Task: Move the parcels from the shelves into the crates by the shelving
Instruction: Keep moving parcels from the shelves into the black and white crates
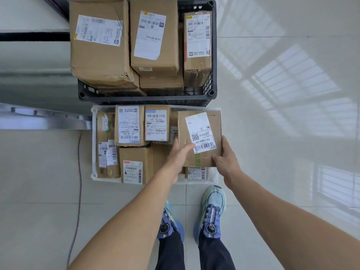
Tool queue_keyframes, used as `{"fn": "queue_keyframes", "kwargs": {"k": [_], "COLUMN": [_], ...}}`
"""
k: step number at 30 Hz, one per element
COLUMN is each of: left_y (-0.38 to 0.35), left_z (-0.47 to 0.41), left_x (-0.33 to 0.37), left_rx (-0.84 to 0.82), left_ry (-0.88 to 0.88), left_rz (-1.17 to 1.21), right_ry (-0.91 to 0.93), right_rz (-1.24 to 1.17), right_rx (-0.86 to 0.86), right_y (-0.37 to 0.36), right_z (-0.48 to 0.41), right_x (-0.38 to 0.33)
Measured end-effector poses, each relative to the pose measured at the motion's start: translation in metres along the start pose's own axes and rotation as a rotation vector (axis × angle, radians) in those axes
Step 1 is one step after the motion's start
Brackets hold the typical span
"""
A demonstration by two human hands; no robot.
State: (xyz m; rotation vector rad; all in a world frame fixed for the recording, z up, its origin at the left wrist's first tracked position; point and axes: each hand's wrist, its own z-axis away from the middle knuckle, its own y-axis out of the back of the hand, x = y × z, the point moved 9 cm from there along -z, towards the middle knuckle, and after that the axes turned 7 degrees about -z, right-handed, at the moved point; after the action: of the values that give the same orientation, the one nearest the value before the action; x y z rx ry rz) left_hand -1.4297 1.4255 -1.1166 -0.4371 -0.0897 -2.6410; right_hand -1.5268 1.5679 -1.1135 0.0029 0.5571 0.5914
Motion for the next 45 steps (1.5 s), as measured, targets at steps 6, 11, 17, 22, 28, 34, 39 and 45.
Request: {"fn": "queue_keyframes", "kwargs": {"k": [6, 11, 17, 22, 28, 34, 39, 45], "left_y": [0.011, 0.017, 0.018, 0.011, 0.005, 0.006, 0.007, 0.034], "left_z": [-0.014, -0.019, -0.020, -0.022, -0.021, -0.004, 0.031, 0.103], "left_x": [-0.002, 0.000, -0.005, 0.001, 0.007, 0.012, 0.023, 0.055], "left_rx": [0.071, 0.118, 0.117, 0.084, 0.047, 0.086, 0.076, 0.060], "left_ry": [-0.023, -0.063, -0.058, -0.038, -0.055, -0.094, -0.131, -0.182], "left_rz": [0.021, 0.028, 0.044, 0.051, 0.037, -0.075, -0.184, -0.417], "right_ry": [0.000, 0.002, 0.001, 0.018, -0.034, -0.009, 0.026, 0.087], "right_rz": [-0.012, 0.021, 0.154, 0.258, 0.188, 0.232, 0.257, 0.376], "right_rx": [-0.008, 0.018, 0.046, 0.036, 0.057, 0.042, 0.053, 0.016], "right_y": [-0.008, -0.013, -0.017, -0.009, -0.004, -0.005, -0.003, -0.014], "right_z": [-0.009, -0.016, -0.021, -0.030, -0.035, -0.019, 0.010, 0.076], "right_x": [0.001, 0.004, -0.001, -0.011, -0.010, -0.027, -0.042, -0.101]}}
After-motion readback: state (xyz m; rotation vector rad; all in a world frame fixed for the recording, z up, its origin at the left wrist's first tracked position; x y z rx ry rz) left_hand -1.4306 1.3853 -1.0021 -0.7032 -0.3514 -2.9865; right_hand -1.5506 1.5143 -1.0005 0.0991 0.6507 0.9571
